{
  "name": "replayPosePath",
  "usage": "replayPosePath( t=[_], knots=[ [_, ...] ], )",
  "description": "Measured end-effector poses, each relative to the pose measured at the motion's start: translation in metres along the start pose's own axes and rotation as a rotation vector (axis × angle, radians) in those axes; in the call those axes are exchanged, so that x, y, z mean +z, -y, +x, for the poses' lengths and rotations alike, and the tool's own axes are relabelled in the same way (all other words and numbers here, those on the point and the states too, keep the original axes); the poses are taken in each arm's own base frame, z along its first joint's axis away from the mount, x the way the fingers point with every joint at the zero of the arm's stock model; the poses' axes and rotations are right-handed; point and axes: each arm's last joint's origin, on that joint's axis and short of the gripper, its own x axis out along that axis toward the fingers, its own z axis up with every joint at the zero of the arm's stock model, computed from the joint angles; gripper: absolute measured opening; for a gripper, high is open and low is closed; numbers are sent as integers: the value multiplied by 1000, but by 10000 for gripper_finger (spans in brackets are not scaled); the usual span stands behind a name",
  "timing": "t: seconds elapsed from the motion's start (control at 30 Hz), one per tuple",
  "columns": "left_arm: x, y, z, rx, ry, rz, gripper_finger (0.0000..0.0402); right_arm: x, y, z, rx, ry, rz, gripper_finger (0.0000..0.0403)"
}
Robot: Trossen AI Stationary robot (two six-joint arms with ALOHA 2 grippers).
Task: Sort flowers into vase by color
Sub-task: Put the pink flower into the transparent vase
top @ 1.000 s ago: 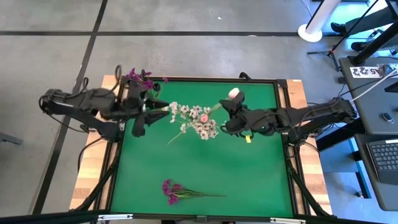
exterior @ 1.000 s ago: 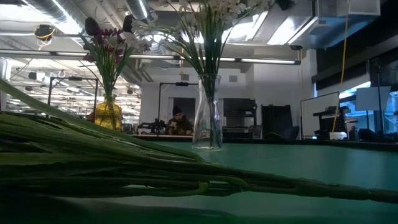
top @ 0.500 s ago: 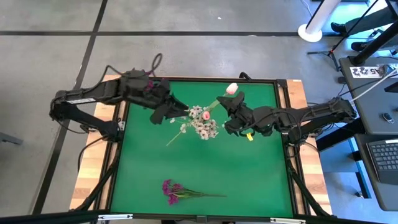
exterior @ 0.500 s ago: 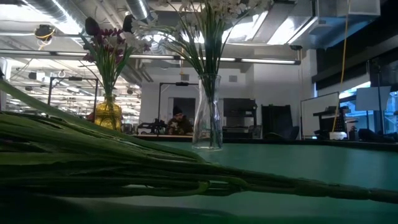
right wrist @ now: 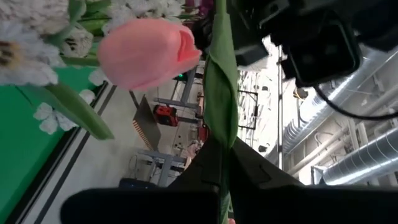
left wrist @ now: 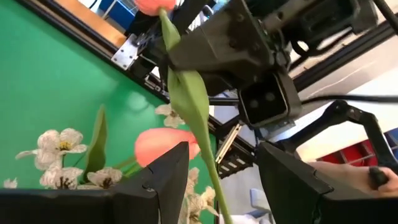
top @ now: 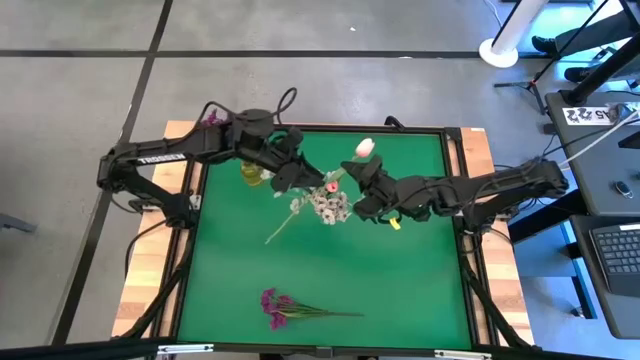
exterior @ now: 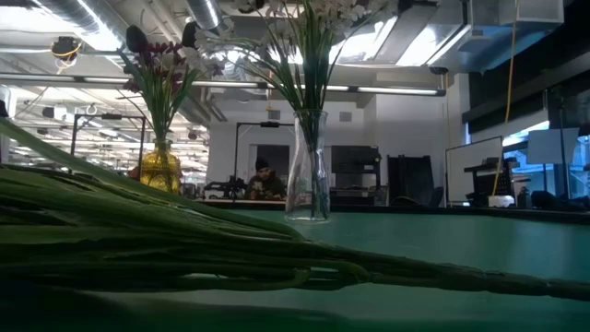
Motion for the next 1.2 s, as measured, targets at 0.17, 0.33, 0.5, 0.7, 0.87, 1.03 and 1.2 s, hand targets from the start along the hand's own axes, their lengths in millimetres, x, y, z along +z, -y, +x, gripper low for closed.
replayPosePath(
  t=[0.17,0.33,0.5,0.7,0.87,1.03,1.2],
  knots=[
    [3,-3,2,-6,7,-4,186,2,0,1,-4,32,5,5],
    [2,-4,4,-3,3,-6,186,3,10,0,-82,59,55,5],
    [4,-3,4,-17,16,-1,186,3,11,0,-90,91,44,5],
    [5,-2,4,-25,30,8,185,5,12,1,-107,105,56,5],
    [3,1,5,-32,21,27,185,5,12,1,-108,106,56,5],
    [-1,5,7,-45,9,37,175,5,14,1,-121,110,66,5],
    [-3,8,9,-35,16,41,138,5,14,1,-120,107,66,5]
  ],
)
